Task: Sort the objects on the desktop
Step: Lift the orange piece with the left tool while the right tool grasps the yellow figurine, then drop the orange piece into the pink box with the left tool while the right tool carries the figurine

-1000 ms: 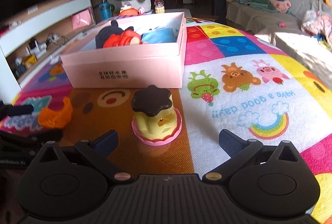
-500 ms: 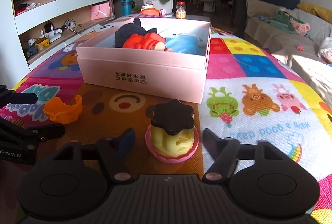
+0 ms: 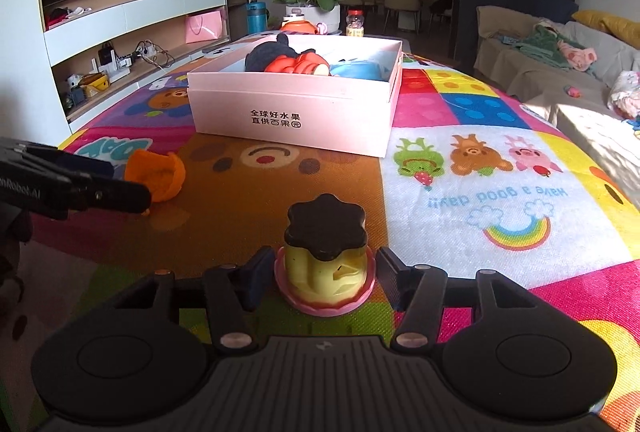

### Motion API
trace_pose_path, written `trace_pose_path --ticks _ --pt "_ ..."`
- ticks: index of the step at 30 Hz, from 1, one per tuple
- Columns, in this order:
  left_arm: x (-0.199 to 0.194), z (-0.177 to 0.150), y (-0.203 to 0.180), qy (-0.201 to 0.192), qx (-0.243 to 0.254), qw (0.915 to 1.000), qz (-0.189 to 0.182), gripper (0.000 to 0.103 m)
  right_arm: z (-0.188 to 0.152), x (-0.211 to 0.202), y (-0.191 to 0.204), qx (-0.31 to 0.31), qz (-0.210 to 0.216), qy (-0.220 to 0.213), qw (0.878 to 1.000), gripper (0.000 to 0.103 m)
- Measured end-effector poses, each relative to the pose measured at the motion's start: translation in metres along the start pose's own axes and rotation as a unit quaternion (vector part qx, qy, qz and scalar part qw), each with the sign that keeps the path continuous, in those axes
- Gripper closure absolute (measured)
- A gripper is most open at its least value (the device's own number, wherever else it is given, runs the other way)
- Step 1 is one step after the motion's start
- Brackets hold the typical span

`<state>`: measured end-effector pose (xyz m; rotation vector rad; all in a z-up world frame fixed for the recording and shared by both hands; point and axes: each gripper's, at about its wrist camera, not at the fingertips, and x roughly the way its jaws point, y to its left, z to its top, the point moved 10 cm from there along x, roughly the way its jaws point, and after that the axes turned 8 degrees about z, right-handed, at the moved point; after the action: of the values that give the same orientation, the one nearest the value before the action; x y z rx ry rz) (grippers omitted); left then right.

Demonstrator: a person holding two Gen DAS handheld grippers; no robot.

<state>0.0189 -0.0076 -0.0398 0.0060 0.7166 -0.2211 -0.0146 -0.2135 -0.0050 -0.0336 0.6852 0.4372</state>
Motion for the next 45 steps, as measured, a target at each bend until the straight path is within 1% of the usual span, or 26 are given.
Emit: trace_pose_path --ticks 3,5,8,10,12,13,14,15,17,25,28,31,32,34,37,39,40,42,43,44,45 --pt "0.012 0.009 -0.014 -0.006 0.039 0.9989 0.026 0.002 0.001 0.001 0.0 0.0 -0.002 -0.001 1.0 0.047" --pt "0.023 0.009 -0.019 0.006 0.049 0.9977 0.047 0.002 0.0 0.0 -0.001 0.002 -0.001 -0.002 1.0 0.047" --pt "0.031 0.006 -0.027 0.016 0.043 0.9978 0.047 0.003 0.0 0.001 -0.001 0.003 -0.001 -0.002 1.0 0.047" --pt "0.03 0.006 -0.03 0.009 0.046 0.9976 0.051 0.005 0.0 0.001 -0.001 0.004 0.0 -0.003 1.0 0.046" --pt "0.029 0.007 -0.029 0.005 0.046 0.9973 0.057 0.015 0.0 0.001 -0.001 0.004 0.0 -0.003 1.0 0.046" --pt "0.029 0.008 -0.027 0.006 0.043 0.9973 0.059 0.023 0.0 0.001 -0.001 0.004 0.0 -0.003 1.0 0.046" --pt "0.03 0.008 -0.025 0.008 0.041 0.9974 0.059 0.029 0.0 0.001 -0.001 0.004 0.0 -0.003 1.0 0.046" --pt "0.03 0.008 -0.024 0.009 0.04 0.9975 0.058 0.031 0.0 0.0 -0.001 0.004 0.0 -0.003 1.0 0.046" --pt "0.03 0.008 -0.022 0.009 0.038 0.9974 0.06 0.041 0.0 0.0 -0.001 0.004 0.0 -0.003 1.0 0.045" --pt "0.02 -0.001 -0.032 0.009 0.051 0.9977 0.044 0.04 0.0 0.0 -0.001 0.0 -0.008 -0.001 1.0 0.046" --pt "0.008 -0.009 -0.039 0.007 0.075 0.9966 0.032 0.04 -0.001 -0.002 -0.001 -0.001 -0.01 0.007 1.0 0.047" --pt "-0.011 -0.006 -0.041 -0.005 0.103 0.9944 0.023 0.04 0.004 -0.014 0.001 -0.01 0.012 0.02 1.0 0.047" --pt "-0.018 0.001 -0.04 -0.013 0.11 0.9936 0.021 0.04 0.012 -0.023 0.0 -0.02 0.012 0.014 1.0 0.047" --pt "-0.03 0.024 -0.035 -0.042 0.126 0.9907 0.028 0.04 0.037 -0.047 -0.003 -0.041 -0.002 -0.017 0.999 0.047" --pt "-0.04 0.073 -0.032 -0.109 0.151 0.981 0.055 0.04 0.083 -0.084 -0.01 -0.043 -0.015 -0.084 0.995 0.047" --pt "-0.034 0.104 -0.032 -0.141 0.158 0.9756 0.06 0.04 0.106 -0.1 -0.011 -0.045 -0.017 -0.118 0.992 0.047" --pt "-0.027 0.118 -0.032 -0.149 0.155 0.9748 0.059 0.04 0.114 -0.104 -0.01 -0.05 -0.023 -0.129 0.99 0.047" --pt "-0.006 0.143 -0.028 -0.16 0.141 0.9753 0.059 0.039 0.123 -0.105 -0.007 -0.058 -0.03 -0.136 0.989 0.047" --pt "0.006 0.151 -0.024 -0.161 0.136 0.9758 0.06 0.034 0.125 -0.102 -0.006 -0.058 -0.027 -0.133 0.989 0.047" --pt "0.017 0.155 -0.02 -0.155 0.13 0.9775 0.06 0.023 0.126 -0.099 -0.005 -0.057 -0.023 -0.128 0.99 0.047" --pt "0.025 0.155 -0.014 -0.146 0.118 0.9804 0.061 0.02 0.125 -0.097 -0.004 -0.057 -0.021 -0.122 0.991 0.047"
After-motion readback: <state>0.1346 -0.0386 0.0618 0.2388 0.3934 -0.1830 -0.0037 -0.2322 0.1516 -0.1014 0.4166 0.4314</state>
